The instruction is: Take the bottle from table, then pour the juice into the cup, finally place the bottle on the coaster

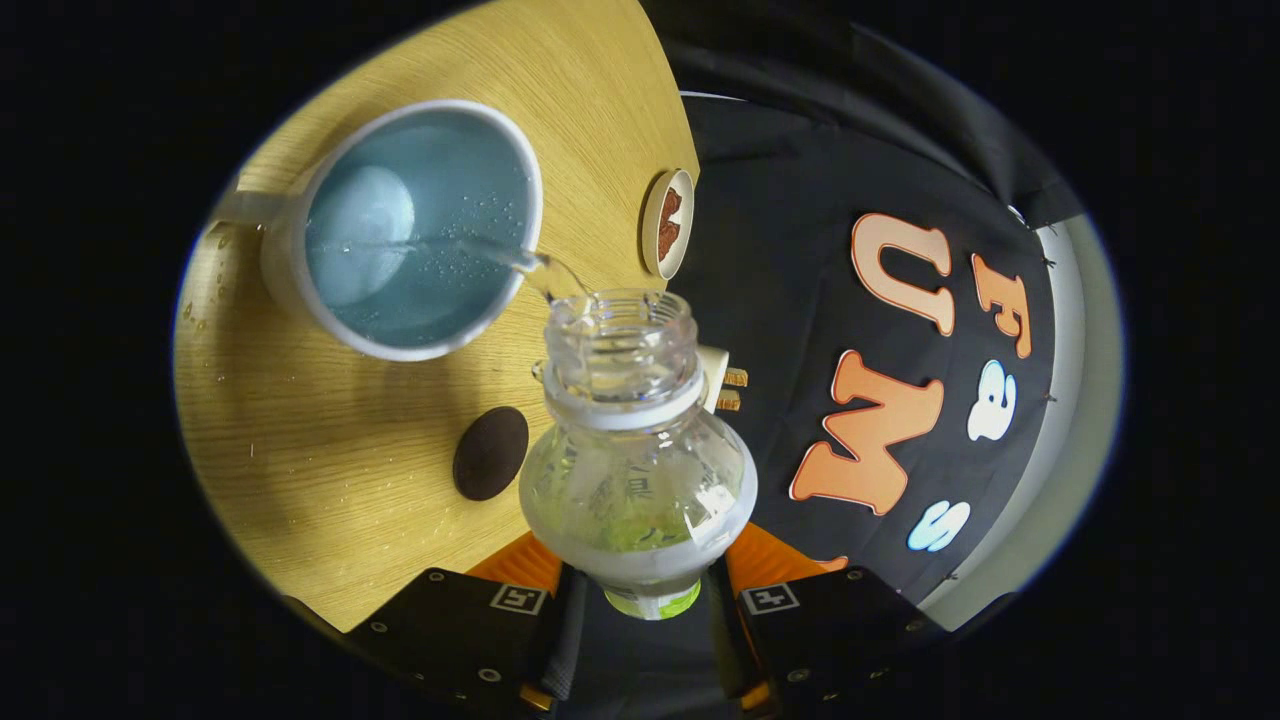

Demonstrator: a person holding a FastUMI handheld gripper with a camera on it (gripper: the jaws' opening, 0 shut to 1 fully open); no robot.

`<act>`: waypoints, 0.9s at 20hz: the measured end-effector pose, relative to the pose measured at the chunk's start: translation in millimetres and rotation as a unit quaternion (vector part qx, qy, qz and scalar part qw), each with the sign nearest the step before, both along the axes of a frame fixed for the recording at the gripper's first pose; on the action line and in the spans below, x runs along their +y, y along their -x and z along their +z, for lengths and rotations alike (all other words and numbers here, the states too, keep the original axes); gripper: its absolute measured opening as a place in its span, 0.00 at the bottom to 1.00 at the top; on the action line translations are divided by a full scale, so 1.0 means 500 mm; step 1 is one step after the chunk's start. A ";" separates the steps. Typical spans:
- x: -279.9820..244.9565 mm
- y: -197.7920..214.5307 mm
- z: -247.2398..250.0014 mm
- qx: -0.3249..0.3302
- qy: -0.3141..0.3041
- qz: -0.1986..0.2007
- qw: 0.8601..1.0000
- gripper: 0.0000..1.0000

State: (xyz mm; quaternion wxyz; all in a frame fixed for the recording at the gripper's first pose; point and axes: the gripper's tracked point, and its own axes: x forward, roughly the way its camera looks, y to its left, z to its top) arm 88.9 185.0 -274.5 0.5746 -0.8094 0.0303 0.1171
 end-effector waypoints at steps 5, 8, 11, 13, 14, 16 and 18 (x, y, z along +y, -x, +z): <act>0.001 -0.004 0.008 -0.003 0.014 0.009 1.000 0.56; 0.006 -0.004 0.009 -0.003 0.021 0.015 1.000 0.56; 0.010 -0.001 0.006 -0.001 0.025 0.019 1.000 0.56; 0.010 0.000 0.005 0.000 0.029 0.021 0.999 0.56; 0.012 0.002 0.006 -0.001 0.031 0.023 0.999 0.56; 0.011 0.000 0.008 -0.002 0.035 0.025 0.999 0.56; 0.009 -0.002 0.011 -0.004 0.038 0.026 0.999 0.56</act>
